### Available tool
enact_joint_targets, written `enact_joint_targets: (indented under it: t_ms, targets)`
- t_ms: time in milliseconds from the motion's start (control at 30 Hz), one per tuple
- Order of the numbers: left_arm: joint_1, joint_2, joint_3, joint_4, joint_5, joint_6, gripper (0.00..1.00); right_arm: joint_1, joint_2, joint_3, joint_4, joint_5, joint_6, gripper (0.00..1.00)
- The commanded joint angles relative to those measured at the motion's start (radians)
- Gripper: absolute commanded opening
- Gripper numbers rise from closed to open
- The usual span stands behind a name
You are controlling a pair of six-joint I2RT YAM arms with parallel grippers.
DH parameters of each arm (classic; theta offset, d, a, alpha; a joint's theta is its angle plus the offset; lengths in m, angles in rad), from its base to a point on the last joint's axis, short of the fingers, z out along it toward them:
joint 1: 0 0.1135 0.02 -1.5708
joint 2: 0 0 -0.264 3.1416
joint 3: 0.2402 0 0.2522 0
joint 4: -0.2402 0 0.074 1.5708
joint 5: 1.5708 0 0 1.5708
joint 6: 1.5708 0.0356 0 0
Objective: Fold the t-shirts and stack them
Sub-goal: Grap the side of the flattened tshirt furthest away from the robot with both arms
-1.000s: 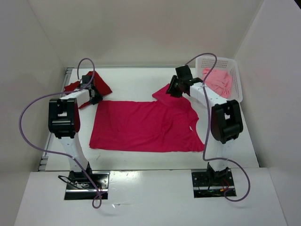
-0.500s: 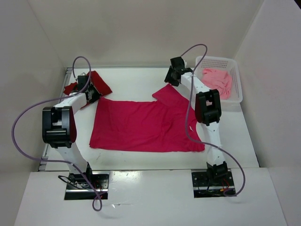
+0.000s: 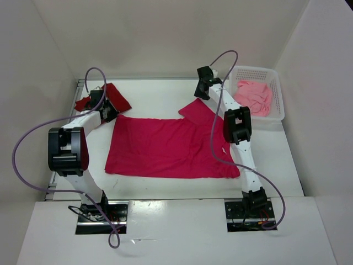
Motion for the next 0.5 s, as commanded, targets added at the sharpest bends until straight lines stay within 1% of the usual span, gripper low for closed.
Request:
enact_joint_targets:
  t_ms: [0,33,167,233,267,333,367,400,433,467]
  targets:
    - [0.006,-0.048,-0.012,0.036,0.023,-0.021,0.0,0.008,0.013,0.04,-0.034,0.028,-0.022,0.43]
    - [0.006,-0.048,-0.012,0.036,0.023,-0.021,0.0,0.017,0.013,0.04,-0.034,0.019,-0.022,0.41]
    - [0.006,-0.048,-0.012,0.036,0.023,-0.021,0.0,0.017,0.022,0.03,-0.025,-0.007,-0.022,0.39]
    - [0.006,-0.048,-0.012,0.036,0.023,-0.021,0.0,0.017,0.022,0.053,-0.025,-0.008,-0.022,0.34]
    - [0.006,-0.048,-0.012,0.027,0.023,-0.021,0.0,0.017,0.036,0.062,-0.025,-0.008,-0.022,0.3]
    - [0.006,-0.057,-0.012,0.027,0.023,-0.021,0.0,0.017,0.045,0.089,-0.025,-0.018,-0.022,0.29]
    - [0.006,-0.057,-0.012,0.027,0.023,-0.021,0.0,0.017,0.06,0.103,-0.036,-0.029,-0.022,0.21]
    - [0.006,-0.057,-0.012,0.027,0.023,-0.021,0.0,0.017,0.076,0.128,-0.048,-0.029,-0.022,0.18]
    - [0.006,-0.066,-0.012,0.017,0.023,-0.021,0.0,0.017,0.076,0.149,-0.057,-0.029,-0.022,0.04]
    - [0.006,-0.066,-0.012,0.017,0.023,-0.021,0.0,0.017,0.076,0.149,-0.066,-0.02,-0.022,0.0]
